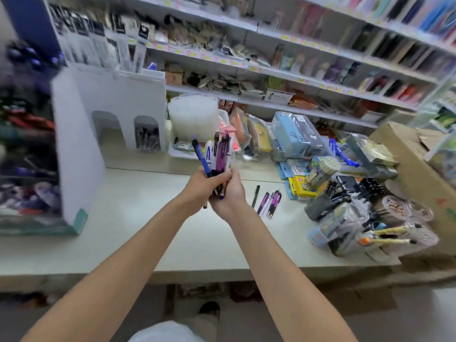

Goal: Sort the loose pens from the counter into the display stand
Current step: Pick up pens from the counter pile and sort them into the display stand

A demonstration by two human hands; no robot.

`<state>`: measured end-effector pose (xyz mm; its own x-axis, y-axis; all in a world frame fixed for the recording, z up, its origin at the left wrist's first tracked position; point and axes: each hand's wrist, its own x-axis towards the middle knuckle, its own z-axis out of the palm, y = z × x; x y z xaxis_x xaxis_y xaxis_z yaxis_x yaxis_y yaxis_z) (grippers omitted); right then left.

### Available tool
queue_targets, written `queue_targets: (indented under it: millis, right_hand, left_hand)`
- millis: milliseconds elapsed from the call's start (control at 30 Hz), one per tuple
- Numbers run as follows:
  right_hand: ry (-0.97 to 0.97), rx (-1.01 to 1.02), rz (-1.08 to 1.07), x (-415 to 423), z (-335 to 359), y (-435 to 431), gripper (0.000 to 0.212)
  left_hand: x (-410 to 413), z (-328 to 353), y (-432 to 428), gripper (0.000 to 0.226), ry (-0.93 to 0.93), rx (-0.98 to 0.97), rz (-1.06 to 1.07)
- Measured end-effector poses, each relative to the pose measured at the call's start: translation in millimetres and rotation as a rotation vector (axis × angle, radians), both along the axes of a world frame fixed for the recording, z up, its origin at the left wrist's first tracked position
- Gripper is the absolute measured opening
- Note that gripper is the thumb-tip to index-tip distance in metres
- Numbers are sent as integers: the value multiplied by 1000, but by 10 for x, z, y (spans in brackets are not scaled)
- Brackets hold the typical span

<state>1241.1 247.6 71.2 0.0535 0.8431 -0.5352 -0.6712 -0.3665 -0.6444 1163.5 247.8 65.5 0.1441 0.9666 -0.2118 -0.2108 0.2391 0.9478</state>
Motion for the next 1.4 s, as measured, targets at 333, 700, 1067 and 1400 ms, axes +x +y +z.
queue_targets:
  millis: [333,700,1067,1400]
  right_hand:
    - [-620,540,318,-1135,624,-400,50]
    - [-674,635,402,-3019,821,-280,26]
    - [-899,708,147,-4835,682,-112,13]
    - [-847,547,-366,-4841,597,-3,11]
  left_hand:
    - [-1931,463,-724,10,-99,-114,-173]
    - [-3851,628,-940,17,-18,4,-100]
    - [-5792,557,-524,12,183,60,-169]
    - [-6202,521,-277,23,214,-95,-399]
